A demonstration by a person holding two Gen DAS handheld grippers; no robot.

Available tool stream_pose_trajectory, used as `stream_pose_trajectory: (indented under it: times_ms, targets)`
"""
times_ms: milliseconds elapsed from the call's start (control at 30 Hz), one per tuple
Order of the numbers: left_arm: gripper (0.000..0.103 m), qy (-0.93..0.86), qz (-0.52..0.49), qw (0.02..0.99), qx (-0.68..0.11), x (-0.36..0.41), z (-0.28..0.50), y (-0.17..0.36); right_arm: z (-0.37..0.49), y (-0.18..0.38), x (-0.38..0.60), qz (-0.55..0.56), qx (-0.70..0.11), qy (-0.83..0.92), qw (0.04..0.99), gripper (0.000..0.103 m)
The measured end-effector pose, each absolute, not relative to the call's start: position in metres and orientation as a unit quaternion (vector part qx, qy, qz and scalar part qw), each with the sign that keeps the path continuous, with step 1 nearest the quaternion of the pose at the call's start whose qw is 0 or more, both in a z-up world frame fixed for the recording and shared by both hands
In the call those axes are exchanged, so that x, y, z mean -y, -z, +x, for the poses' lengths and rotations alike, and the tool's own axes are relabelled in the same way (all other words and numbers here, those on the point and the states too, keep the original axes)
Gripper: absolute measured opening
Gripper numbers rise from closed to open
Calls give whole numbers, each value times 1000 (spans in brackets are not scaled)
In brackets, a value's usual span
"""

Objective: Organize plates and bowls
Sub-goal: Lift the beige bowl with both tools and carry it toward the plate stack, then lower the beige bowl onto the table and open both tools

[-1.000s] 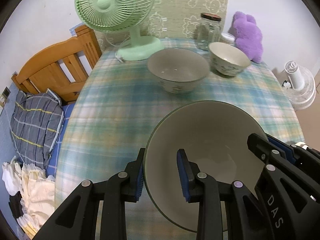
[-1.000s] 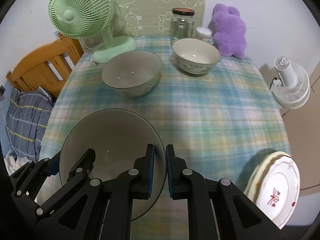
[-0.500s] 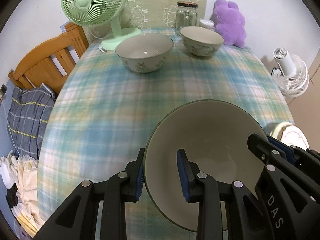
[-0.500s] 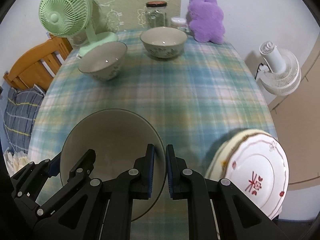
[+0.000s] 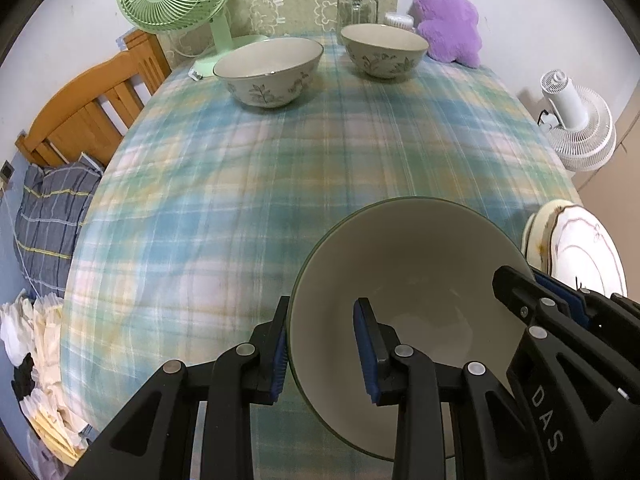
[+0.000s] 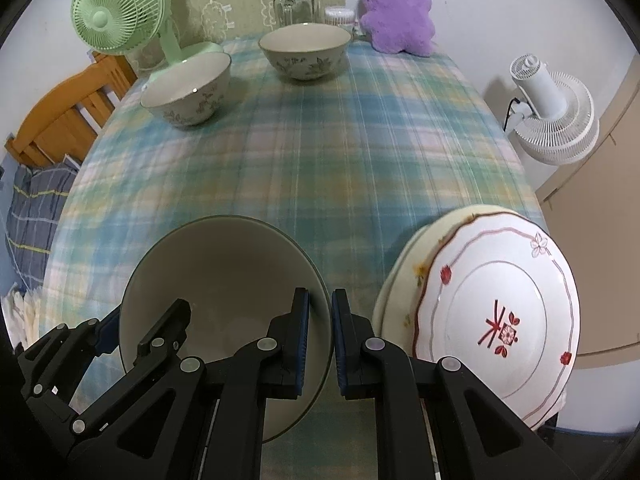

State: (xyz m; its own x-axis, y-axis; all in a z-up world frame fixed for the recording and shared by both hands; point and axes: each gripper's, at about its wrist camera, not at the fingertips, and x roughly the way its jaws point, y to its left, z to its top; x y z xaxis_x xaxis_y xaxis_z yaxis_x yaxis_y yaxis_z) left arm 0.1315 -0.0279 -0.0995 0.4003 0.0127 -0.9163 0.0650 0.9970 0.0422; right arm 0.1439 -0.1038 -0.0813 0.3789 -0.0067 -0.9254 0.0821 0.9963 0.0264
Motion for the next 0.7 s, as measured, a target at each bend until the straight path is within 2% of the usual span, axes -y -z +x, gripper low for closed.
stream_pose_trajectory:
  times_ms: [267,400,533,600,667,700]
  targets:
    - [29,7,37,839,-544,32,124,103,139,89,108,32,-559,15,829,15]
    - [35,7,33,840,-541,33,120,103,137,89,109,32,-561,9,827,15]
    - [57,14,29,833,-553,34,117,105,136,91,109,25,-569,-1,822,16]
    - [58,14,30,834,-550,35,115,103,135,92,108,23,-575,-10,818,17]
    - [64,12,31,838,-545,36,113,100,134,91,109,22,-576,-19,817,21]
    - [65,6,33,840,-541,36,113,98,134,89,109,20,-574,-22,818,28]
